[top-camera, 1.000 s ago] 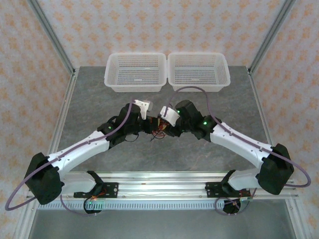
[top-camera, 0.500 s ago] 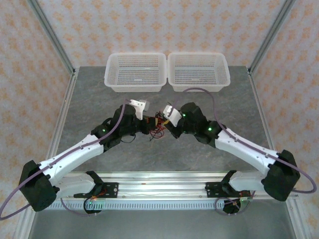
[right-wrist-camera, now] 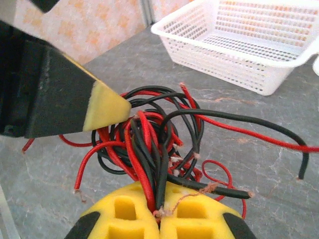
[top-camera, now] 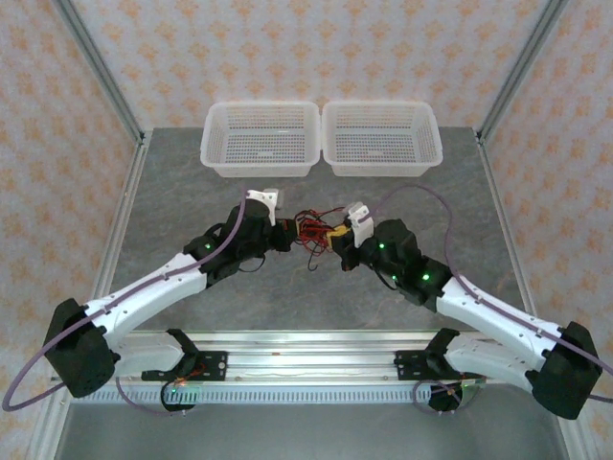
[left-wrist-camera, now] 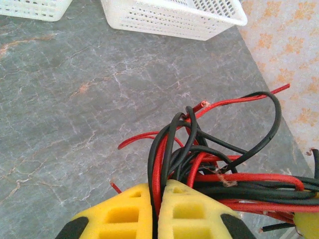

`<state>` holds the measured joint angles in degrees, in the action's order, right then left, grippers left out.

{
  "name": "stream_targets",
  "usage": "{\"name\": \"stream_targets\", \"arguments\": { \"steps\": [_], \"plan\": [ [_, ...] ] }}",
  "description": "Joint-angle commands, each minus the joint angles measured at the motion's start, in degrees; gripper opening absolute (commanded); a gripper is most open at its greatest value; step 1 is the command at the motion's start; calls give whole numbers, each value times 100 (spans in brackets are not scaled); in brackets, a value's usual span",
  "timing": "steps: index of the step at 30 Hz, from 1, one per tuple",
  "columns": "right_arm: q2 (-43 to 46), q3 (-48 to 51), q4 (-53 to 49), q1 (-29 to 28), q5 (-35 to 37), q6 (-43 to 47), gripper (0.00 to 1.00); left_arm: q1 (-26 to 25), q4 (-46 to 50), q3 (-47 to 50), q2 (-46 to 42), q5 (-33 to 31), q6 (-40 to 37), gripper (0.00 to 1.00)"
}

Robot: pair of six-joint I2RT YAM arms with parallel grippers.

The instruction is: Untangle the cables

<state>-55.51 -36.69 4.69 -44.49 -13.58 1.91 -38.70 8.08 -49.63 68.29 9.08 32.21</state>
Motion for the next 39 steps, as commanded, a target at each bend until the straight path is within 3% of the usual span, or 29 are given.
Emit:
{"name": "stream_targets", "arguments": {
  "steps": [1, 5, 11, 19, 26, 34, 39],
  "plan": [
    [407, 137, 1110, 46, 1012, -1227, 0, 117, 255, 299, 64, -877, 232, 0],
    [394, 275, 1006, 47, 1258, -1778, 0, 133, -176, 747, -103, -960, 558, 0],
    [191, 419, 491, 54, 770, -1750, 0, 164, -823, 1268, -284, -790, 769, 0],
    [-544, 143, -439, 37, -47, -1230, 30, 161, -1390, 1498, 396, -460, 754, 0],
    [-1251, -510, -776, 47, -432, -295, 46, 152, -1448, 1568, 881, -457, 427, 0],
    [-3088, -1552, -1063, 63, -915, 1274, 47, 152, -1256, 1604, 1001, -622, 299, 0],
    [-3787, -1894, -1069, 275, -1149, 1750, 45, 143, -1273, 1767, 976, -700, 338, 0]
  ]
}}
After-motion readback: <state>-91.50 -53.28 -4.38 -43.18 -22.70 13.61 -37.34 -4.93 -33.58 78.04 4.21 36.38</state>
